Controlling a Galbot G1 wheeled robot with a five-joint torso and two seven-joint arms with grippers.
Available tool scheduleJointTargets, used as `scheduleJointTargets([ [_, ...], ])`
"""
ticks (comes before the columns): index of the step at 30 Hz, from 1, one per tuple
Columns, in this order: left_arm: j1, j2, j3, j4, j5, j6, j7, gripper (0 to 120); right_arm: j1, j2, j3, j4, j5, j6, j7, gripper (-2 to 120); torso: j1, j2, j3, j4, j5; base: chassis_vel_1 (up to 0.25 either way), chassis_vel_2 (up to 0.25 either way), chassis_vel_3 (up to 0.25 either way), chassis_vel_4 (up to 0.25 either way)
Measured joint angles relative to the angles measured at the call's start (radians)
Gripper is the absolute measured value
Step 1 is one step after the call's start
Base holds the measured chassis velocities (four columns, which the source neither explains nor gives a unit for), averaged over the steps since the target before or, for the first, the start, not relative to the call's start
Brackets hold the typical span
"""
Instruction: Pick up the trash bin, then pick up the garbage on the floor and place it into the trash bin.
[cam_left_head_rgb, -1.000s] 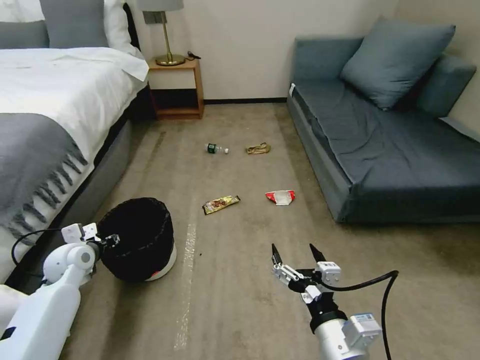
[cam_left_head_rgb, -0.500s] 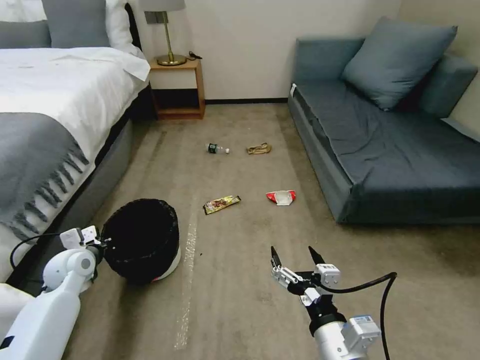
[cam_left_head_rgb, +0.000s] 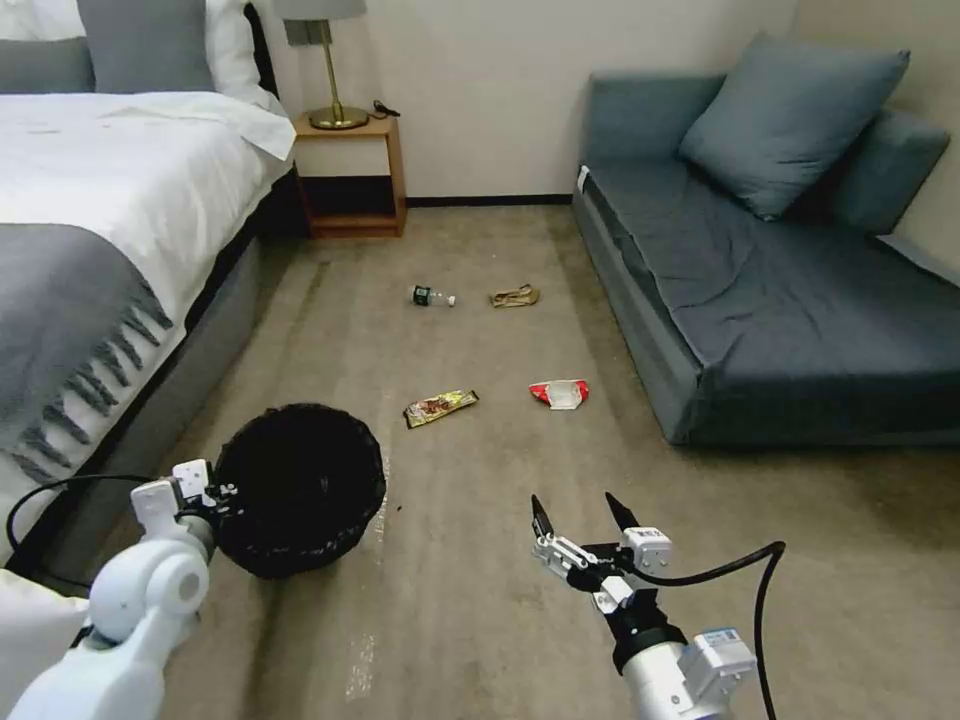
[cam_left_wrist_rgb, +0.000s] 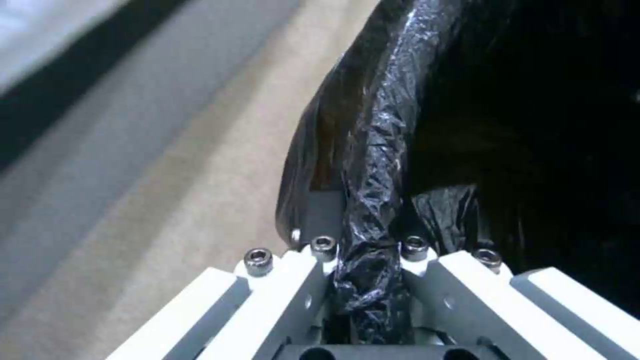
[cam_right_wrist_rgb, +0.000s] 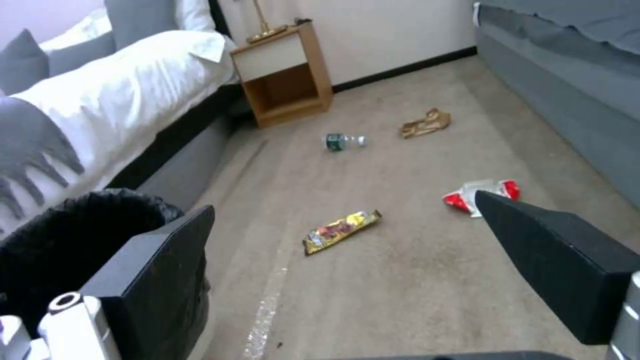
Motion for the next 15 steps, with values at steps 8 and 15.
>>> scheduleJointTargets([
  [8, 0.111, -0.053, -0.011, -0.044, 0.21, -0.121, -0.004, 3, 0.002, -0.012, -0.004, 0.0, 0.021, 0.019, -0.006, 100, 0.0, 0.0, 0.0, 0.0002, 0.0002, 0.0, 0.0, 0.0, 0.0],
  [15, 0.156, -0.078, -0.043, -0.024, 0.299, -0.198, -0.012, 3, 0.011, -0.026, -0.002, -0.001, 0.041, 0.023, -0.006, 100, 0.0, 0.0, 0.0, 0.0002, 0.0003, 0.0, 0.0, 0.0, 0.0],
])
